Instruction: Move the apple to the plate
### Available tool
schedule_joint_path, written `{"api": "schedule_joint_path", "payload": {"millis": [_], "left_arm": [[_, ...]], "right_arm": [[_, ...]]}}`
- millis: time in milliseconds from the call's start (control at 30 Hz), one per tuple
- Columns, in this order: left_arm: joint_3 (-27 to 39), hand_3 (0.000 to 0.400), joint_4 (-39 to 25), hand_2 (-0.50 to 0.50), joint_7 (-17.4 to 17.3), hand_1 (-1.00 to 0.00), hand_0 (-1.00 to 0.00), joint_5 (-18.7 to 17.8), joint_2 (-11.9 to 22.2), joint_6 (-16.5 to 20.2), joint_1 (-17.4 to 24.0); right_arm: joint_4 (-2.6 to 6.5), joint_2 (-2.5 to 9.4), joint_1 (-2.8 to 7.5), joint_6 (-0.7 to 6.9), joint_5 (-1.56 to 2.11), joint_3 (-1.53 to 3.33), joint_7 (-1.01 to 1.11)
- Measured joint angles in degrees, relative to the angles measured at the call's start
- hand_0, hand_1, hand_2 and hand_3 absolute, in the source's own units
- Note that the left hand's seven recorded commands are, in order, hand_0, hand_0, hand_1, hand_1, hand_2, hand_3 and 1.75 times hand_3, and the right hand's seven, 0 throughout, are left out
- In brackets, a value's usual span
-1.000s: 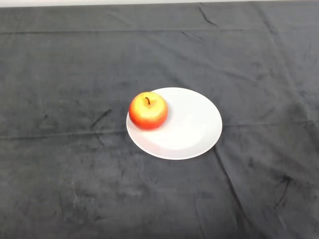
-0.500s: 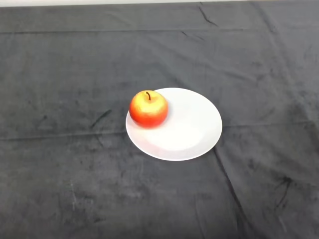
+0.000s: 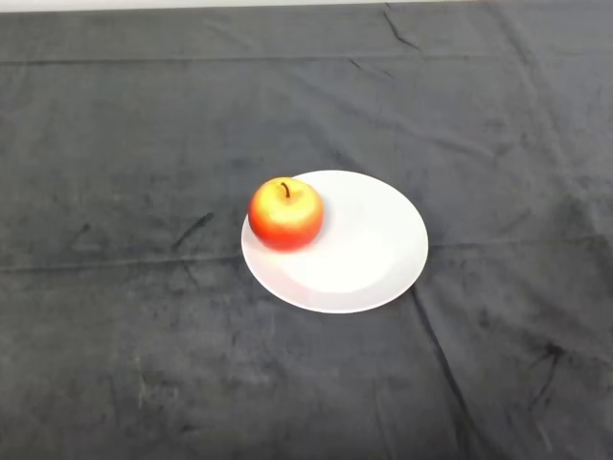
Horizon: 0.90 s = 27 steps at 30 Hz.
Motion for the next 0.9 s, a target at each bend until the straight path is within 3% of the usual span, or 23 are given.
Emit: {"api": "schedule_joint_path", "payload": {"millis": [900], "left_arm": [[0.41, 0.000, 0.50, 0.00, -0.96, 0.00, 0.00, 1.94, 0.00, 0.00, -1.39]], "right_arm": [[0.00, 0.00, 0.00, 0.00, 0.00, 0.00, 0.00]]}}
